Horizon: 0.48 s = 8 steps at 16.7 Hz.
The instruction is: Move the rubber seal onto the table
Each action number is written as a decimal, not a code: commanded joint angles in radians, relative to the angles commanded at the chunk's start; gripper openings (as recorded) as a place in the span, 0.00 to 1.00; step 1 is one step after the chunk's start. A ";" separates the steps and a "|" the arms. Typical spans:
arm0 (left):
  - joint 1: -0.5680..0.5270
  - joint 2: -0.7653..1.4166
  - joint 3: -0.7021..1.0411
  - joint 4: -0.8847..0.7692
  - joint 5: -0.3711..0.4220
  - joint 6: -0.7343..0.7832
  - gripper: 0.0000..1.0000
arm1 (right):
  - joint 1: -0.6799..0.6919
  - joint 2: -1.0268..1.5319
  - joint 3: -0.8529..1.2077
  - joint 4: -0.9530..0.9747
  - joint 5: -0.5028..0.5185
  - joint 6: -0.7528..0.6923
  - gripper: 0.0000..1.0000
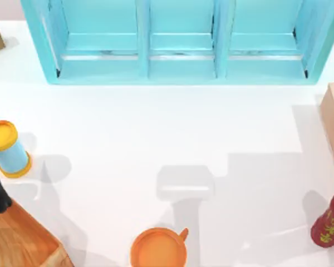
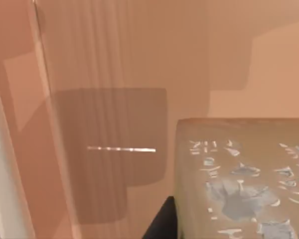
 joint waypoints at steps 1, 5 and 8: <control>0.000 0.000 0.000 0.000 0.000 0.000 1.00 | 0.047 -0.009 0.042 -0.050 0.001 0.053 0.00; 0.000 0.000 0.000 0.000 0.000 0.000 1.00 | 0.229 -0.064 0.163 -0.242 -0.011 0.222 0.00; 0.000 0.000 0.000 0.000 0.000 0.000 1.00 | 0.320 -0.110 0.199 -0.336 -0.026 0.261 0.00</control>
